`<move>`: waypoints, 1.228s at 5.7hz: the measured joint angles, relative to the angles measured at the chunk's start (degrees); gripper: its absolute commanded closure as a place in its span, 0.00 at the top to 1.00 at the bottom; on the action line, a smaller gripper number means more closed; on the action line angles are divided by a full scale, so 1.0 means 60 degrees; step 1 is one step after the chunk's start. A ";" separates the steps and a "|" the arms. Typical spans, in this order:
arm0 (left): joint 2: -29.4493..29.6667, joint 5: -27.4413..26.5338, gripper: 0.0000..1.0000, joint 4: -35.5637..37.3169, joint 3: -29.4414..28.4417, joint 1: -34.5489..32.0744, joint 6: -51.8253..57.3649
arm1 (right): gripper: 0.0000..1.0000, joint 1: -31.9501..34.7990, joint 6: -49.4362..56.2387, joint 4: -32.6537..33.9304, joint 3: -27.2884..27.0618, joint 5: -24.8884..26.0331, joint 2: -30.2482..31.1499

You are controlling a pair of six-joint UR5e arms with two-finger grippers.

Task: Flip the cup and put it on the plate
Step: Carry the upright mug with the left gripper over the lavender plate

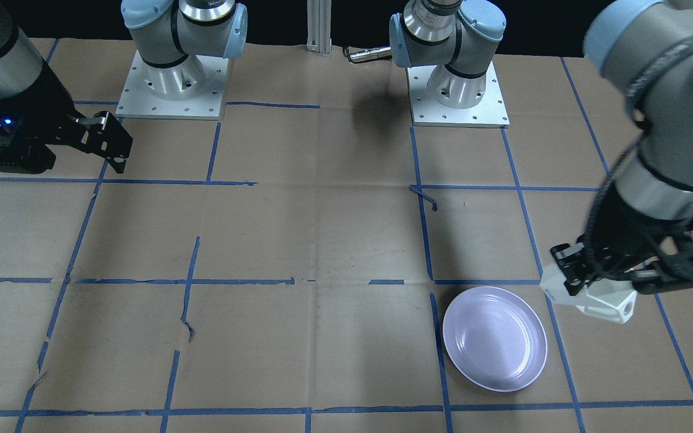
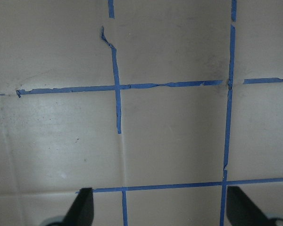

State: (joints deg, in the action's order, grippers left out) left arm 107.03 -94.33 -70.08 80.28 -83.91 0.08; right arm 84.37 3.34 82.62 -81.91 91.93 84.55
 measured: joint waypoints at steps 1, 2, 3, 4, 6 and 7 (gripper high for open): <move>0.0117 -0.0932 0.00 0.1630 0.0940 -0.0676 -0.0247 | 1.00 0.0000 0.0000 0.0000 0.0000 0.0000 0.0000; 0.0329 -0.1359 0.00 0.3187 0.1954 -0.0948 -0.0320 | 1.00 0.0000 0.0000 0.0000 0.0000 0.0000 0.0000; 0.0615 -0.1507 0.00 0.4624 0.2905 -0.1066 -0.0386 | 1.00 0.0000 0.0000 0.0000 0.0000 0.0000 0.0000; 0.1025 -0.1554 0.00 0.5818 0.3577 -0.1124 -0.0452 | 1.00 0.0000 0.0000 0.0001 0.0000 0.0000 0.0000; 0.1349 -0.1656 0.17 0.6693 0.3948 -0.1157 -0.0415 | 1.00 0.0000 0.0000 0.0000 0.0000 0.0000 0.0000; 0.1369 -0.1729 0.70 0.6738 0.3970 -0.1166 -0.0390 | 1.00 0.0000 0.0000 0.0000 0.0000 0.0000 -0.0001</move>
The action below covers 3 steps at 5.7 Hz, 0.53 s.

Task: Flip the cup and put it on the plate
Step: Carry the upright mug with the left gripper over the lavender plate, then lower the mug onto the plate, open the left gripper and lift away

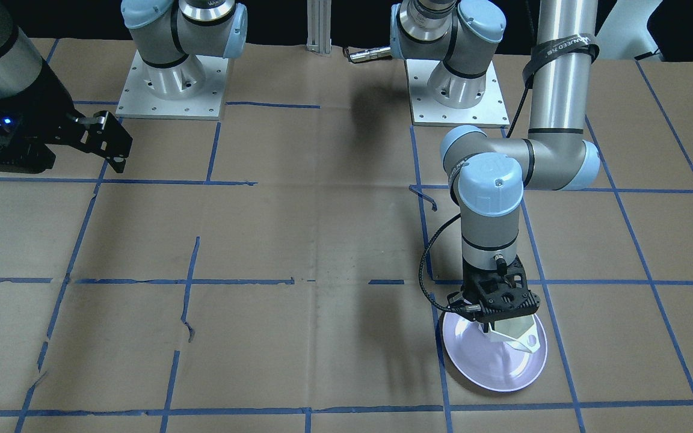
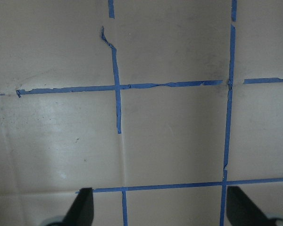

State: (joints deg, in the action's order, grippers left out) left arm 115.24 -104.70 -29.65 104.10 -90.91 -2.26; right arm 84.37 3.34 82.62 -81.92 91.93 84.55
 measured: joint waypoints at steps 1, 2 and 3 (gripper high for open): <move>0.0052 -0.0005 0.84 0.0005 0.0025 -0.0003 0.0003 | 1.00 0.0001 0.0000 0.0000 0.0001 0.0000 0.0000; 0.0085 0.0030 0.98 -0.0008 0.0028 0.0001 -0.0006 | 1.00 0.0000 0.0000 0.0000 0.0000 0.0000 0.0001; 0.0044 0.0058 0.98 -0.0044 -0.0005 0.0009 -0.0011 | 1.00 0.0000 0.0000 0.0000 0.0000 0.0000 0.0000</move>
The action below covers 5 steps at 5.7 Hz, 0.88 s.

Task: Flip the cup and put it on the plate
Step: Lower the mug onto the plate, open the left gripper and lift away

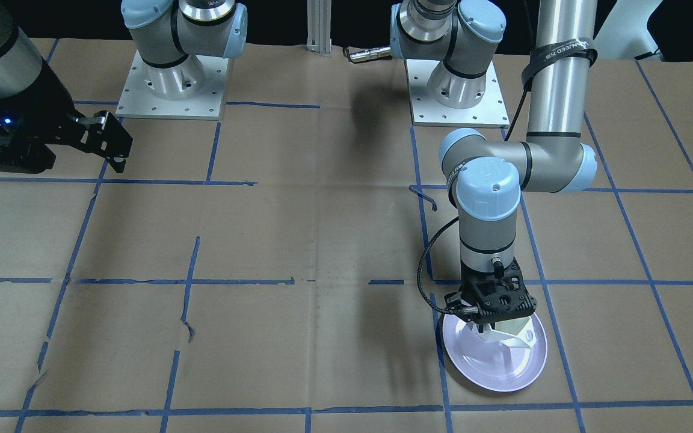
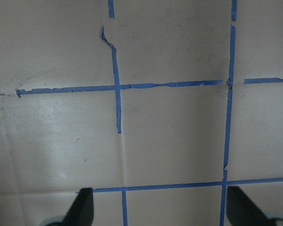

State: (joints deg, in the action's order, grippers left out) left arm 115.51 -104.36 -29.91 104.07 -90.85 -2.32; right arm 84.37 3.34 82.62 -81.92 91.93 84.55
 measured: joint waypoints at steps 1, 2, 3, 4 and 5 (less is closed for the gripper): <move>-0.0219 0.0023 0.98 -0.0363 -0.0089 0.0017 0.0004 | 1.00 0.0000 0.0000 0.0000 0.0000 0.0000 0.0000; -0.0777 0.0292 0.98 -0.1647 -0.0358 0.0071 0.0006 | 1.00 0.0000 0.0000 0.0000 0.0000 0.0000 0.0000; -0.1617 0.0941 0.98 -0.4030 -0.0978 0.0187 -0.0038 | 1.00 0.0000 0.0000 0.0000 0.0000 0.0000 -0.0001; -0.2366 0.1712 0.98 -0.6453 -0.1701 0.0283 -0.0234 | 1.00 0.0000 0.0000 0.0000 0.0000 0.0000 -0.0001; -0.2989 0.2418 0.98 -0.8281 -0.2241 0.0277 -0.0622 | 1.00 0.0000 0.0000 0.0000 0.0000 0.0000 -0.0001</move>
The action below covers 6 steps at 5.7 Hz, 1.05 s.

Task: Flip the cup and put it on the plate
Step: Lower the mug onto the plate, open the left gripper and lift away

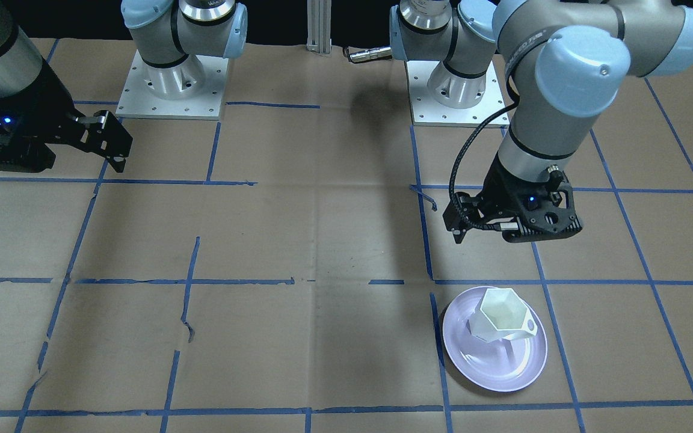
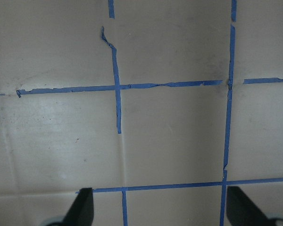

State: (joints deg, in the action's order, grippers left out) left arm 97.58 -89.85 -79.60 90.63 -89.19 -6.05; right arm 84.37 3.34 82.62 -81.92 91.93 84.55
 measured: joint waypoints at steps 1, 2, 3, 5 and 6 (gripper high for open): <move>-0.0554 0.0392 0.98 -0.1305 -0.0270 -0.0070 -0.0361 | 1.00 0.0000 0.0000 0.0000 0.0000 0.0000 0.0000; -0.0933 0.0472 0.98 -0.2105 -0.0360 -0.0131 -0.0495 | 1.00 0.0000 0.0000 0.0000 0.0000 0.0000 0.0001; -0.1074 0.0292 0.98 -0.2393 -0.0383 -0.0235 -0.0509 | 1.00 0.0000 0.0000 0.0000 0.0000 0.0000 0.0001; -0.1098 -0.0032 0.98 -0.2403 -0.0397 -0.0443 -0.0437 | 1.00 0.0000 0.0000 0.0000 0.0000 0.0000 0.0001; -0.1092 -0.0059 0.98 -0.2381 -0.0397 -0.0463 -0.0410 | 1.00 0.0001 0.0000 -0.0001 0.0000 0.0000 0.0001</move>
State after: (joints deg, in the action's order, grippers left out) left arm 91.02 -90.20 -93.89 88.25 -91.97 -8.51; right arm 84.38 3.34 82.62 -81.91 91.93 84.55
